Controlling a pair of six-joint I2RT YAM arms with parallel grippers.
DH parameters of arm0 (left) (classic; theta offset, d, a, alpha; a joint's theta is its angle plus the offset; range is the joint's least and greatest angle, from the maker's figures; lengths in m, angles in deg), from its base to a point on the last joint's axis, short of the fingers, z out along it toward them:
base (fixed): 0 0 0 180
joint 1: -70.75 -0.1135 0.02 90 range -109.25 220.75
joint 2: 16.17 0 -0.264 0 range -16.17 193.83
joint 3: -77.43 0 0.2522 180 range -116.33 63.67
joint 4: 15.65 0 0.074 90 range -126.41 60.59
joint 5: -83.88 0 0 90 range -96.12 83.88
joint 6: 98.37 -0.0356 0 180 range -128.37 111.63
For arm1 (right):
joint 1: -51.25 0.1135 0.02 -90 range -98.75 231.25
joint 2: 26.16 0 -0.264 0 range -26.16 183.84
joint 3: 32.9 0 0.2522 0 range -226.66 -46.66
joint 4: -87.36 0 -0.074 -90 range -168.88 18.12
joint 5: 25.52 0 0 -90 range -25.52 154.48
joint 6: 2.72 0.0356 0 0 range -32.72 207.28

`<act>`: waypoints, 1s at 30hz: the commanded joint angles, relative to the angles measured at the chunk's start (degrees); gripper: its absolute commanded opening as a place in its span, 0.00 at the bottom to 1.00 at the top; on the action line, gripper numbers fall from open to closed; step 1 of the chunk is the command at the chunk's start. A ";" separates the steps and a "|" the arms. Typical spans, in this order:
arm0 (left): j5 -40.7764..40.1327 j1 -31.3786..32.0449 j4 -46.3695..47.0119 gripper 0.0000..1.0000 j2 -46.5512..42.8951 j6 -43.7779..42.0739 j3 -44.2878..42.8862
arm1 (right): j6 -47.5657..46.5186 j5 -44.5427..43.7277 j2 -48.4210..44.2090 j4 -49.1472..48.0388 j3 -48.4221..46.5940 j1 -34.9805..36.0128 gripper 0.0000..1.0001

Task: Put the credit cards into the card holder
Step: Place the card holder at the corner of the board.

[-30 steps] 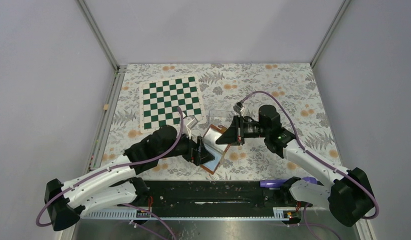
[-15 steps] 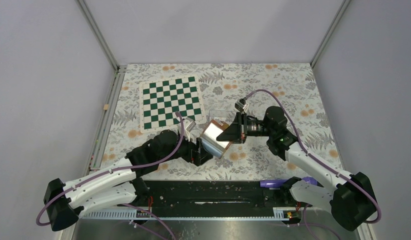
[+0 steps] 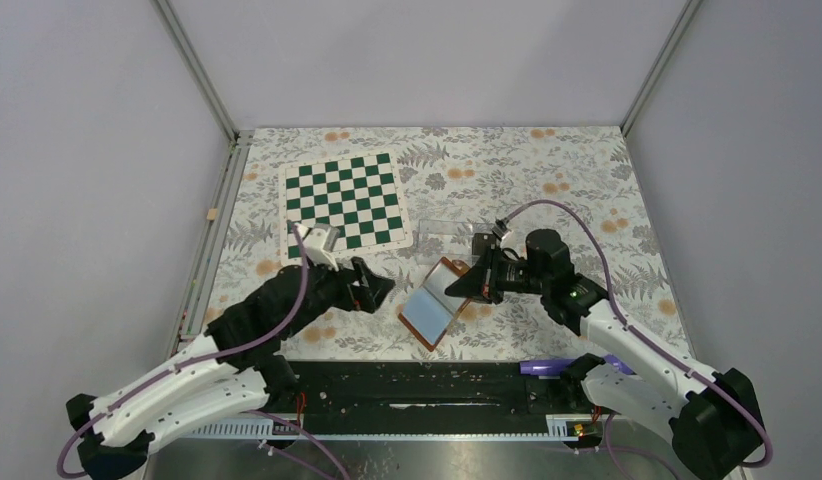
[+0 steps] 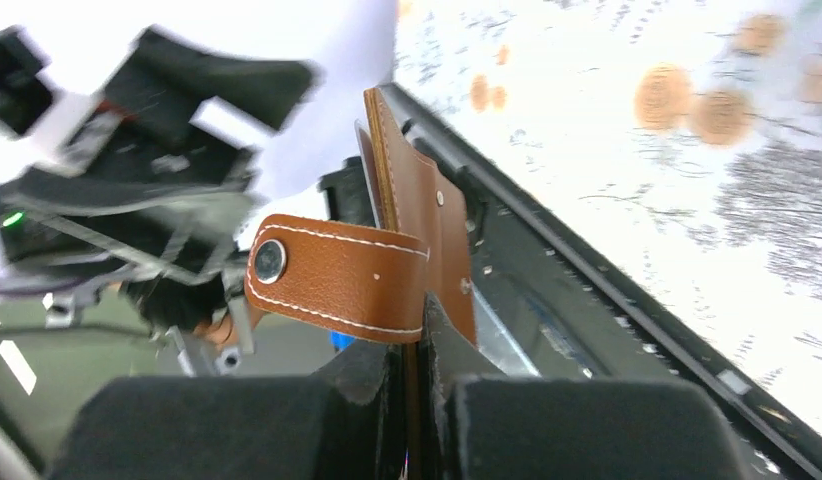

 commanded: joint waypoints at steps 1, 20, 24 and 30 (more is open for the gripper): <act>-8.21 -0.24 -4.09 0.96 -3.20 1.44 -4.15 | -0.84 -11.72 -2.25 2.68 4.66 0.04 0.00; 1.86 -0.17 4.08 0.95 3.27 1.48 -3.79 | 12.71 -33.35 -5.71 -13.41 22.35 0.00 0.04; 2.28 -0.14 3.99 0.95 4.27 2.12 -3.42 | 12.82 -33.93 -7.57 -6.71 21.98 0.00 0.33; 0.95 -0.14 -1.33 0.95 8.11 4.62 -4.45 | 11.18 -34.45 -10.66 8.86 18.58 -0.03 0.67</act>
